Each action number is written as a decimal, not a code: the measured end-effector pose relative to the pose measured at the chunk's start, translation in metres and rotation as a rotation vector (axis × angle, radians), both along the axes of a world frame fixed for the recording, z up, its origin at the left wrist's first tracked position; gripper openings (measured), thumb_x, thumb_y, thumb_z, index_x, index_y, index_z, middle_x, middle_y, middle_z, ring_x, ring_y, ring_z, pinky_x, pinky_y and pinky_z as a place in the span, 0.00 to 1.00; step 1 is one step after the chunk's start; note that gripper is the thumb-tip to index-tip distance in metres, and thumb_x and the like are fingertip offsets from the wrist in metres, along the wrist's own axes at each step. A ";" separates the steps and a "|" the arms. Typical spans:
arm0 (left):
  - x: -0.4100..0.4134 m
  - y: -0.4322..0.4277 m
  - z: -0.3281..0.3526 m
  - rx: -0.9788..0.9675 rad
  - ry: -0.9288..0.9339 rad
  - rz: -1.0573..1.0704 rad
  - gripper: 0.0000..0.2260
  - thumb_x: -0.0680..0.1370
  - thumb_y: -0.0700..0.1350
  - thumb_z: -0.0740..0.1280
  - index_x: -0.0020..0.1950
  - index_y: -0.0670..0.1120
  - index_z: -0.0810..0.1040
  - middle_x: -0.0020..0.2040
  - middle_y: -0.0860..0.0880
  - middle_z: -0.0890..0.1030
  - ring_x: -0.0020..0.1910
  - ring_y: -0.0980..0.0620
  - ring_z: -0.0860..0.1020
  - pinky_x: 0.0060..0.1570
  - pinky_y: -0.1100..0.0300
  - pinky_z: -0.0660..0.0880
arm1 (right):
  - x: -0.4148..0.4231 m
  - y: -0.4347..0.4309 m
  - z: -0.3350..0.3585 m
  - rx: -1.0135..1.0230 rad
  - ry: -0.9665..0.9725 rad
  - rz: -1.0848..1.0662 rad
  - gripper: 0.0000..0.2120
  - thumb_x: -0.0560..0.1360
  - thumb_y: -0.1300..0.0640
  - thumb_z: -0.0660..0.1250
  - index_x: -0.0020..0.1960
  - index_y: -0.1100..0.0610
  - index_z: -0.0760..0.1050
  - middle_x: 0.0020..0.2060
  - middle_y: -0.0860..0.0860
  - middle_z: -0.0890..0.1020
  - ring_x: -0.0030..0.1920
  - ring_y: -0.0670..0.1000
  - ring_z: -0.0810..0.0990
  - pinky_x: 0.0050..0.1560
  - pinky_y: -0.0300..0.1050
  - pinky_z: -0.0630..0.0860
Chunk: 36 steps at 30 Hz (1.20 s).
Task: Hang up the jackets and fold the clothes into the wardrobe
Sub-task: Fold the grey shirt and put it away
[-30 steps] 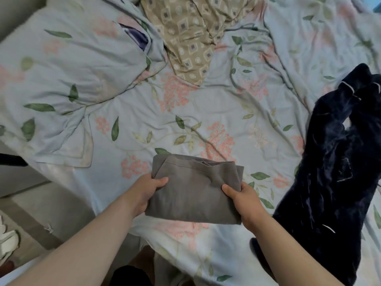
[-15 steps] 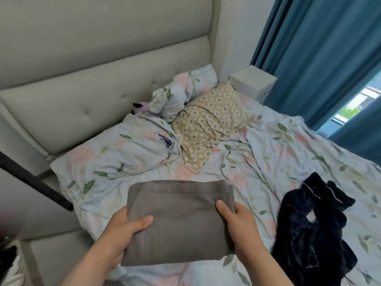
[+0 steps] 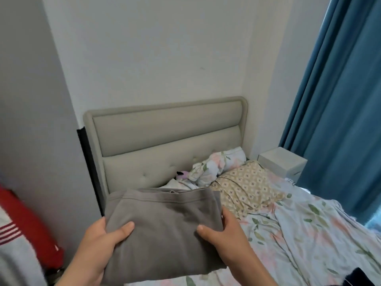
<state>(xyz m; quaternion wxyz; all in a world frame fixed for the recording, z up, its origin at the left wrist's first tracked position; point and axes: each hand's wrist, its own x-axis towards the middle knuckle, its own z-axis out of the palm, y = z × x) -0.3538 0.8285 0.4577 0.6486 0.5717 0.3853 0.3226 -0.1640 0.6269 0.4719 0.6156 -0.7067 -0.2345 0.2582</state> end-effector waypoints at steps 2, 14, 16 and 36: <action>-0.023 0.013 0.020 0.061 -0.019 0.073 0.12 0.69 0.34 0.75 0.51 0.40 0.82 0.45 0.43 0.86 0.47 0.42 0.84 0.53 0.46 0.78 | -0.012 0.022 0.015 0.026 -0.095 0.069 0.28 0.61 0.56 0.78 0.60 0.47 0.76 0.50 0.42 0.85 0.51 0.45 0.84 0.53 0.45 0.80; -0.102 0.115 0.126 0.392 -0.115 0.398 0.07 0.68 0.36 0.77 0.43 0.43 0.83 0.37 0.50 0.86 0.37 0.54 0.83 0.34 0.61 0.77 | -0.059 0.176 0.108 0.329 -0.219 0.073 0.03 0.72 0.63 0.74 0.43 0.57 0.81 0.35 0.49 0.86 0.34 0.43 0.83 0.32 0.33 0.74; -0.106 0.126 0.136 0.413 -0.079 0.432 0.07 0.68 0.38 0.78 0.43 0.43 0.83 0.37 0.51 0.86 0.39 0.52 0.83 0.37 0.57 0.75 | -0.063 0.195 0.117 0.357 -0.207 0.071 0.04 0.72 0.63 0.74 0.44 0.56 0.81 0.35 0.47 0.86 0.34 0.42 0.83 0.33 0.33 0.75; -0.161 0.181 0.202 0.446 -0.073 0.802 0.11 0.67 0.47 0.80 0.42 0.44 0.82 0.39 0.49 0.84 0.45 0.45 0.82 0.52 0.45 0.78 | -0.114 0.338 0.169 0.424 -0.230 0.146 0.06 0.69 0.54 0.78 0.38 0.55 0.82 0.31 0.45 0.85 0.29 0.39 0.80 0.34 0.43 0.74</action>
